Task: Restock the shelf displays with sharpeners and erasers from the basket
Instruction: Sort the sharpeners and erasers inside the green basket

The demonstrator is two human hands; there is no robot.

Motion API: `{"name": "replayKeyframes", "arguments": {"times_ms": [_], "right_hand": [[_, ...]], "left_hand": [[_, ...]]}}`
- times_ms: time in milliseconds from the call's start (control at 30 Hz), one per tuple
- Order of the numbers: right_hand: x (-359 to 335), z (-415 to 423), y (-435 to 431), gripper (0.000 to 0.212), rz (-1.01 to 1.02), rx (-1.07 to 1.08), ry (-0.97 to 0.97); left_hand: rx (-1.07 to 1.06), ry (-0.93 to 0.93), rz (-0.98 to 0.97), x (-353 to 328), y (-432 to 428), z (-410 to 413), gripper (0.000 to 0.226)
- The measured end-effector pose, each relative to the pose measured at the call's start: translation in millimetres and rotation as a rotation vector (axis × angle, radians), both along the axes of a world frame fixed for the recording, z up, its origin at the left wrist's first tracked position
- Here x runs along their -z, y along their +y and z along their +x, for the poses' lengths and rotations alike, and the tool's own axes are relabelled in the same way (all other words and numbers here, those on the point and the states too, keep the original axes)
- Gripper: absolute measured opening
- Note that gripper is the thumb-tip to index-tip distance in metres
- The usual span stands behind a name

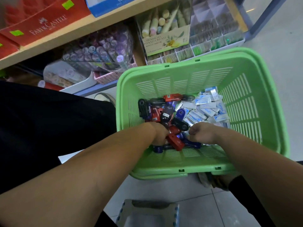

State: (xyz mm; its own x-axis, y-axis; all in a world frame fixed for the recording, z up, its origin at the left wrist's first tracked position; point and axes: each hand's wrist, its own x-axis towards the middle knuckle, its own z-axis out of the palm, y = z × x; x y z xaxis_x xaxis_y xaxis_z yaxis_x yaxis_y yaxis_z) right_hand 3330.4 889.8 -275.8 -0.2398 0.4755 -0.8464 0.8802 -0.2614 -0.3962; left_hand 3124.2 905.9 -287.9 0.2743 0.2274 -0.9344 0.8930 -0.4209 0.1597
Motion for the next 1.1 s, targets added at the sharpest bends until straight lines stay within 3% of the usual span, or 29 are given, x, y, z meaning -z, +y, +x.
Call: {"name": "replayKeyframes", "arguments": {"times_ms": [100, 200, 333, 467, 600, 733, 900, 1033, 1100], "right_hand": [[1.0, 1.0, -1.6, 0.025, -0.024, 0.021, 0.001], [3.6, 1.1, -2.4, 0.011, -0.034, 0.013, -0.003], [1.9, 0.2, -1.2, 0.022, -0.038, 0.003, -0.022], [2.2, -0.1, -0.9, 0.024, -0.062, 0.01, -0.019], [0.4, 0.3, -0.9, 0.027, -0.064, 0.036, -0.011], [0.2, 1.3, -1.4, 0.026, -0.077, 0.04, -0.01], [0.8, 0.9, -1.6, 0.026, -0.075, 0.031, -0.015], [-1.2, 0.7, -2.0, 0.026, -0.087, 0.066, -0.001], [-1.5, 0.4, -1.9, 0.025, -0.092, 0.064, 0.002]], "left_hand": [[0.003, -0.017, 0.004, -1.0, -1.9, -1.8, 0.033], [-0.045, -0.041, -0.004, -2.9, -3.8, 1.5, 0.045], [-0.141, -0.018, -0.077, 0.9, -5.4, 9.5, 0.028], [-0.107, 0.014, -0.077, 0.2, -5.9, 11.7, 0.021], [0.005, 0.075, -0.106, 2.7, -6.2, 10.9, 0.027], [-0.111, 0.036, -0.112, -1.9, -2.9, 14.7, 0.032], [-0.167, 0.05, -0.264, -4.8, -0.9, 20.1, 0.033], [-0.161, 0.037, -0.254, -9.2, -5.3, 24.0, 0.013], [-0.172, 0.007, -0.288, -11.1, -6.7, 23.0, 0.025]]}}
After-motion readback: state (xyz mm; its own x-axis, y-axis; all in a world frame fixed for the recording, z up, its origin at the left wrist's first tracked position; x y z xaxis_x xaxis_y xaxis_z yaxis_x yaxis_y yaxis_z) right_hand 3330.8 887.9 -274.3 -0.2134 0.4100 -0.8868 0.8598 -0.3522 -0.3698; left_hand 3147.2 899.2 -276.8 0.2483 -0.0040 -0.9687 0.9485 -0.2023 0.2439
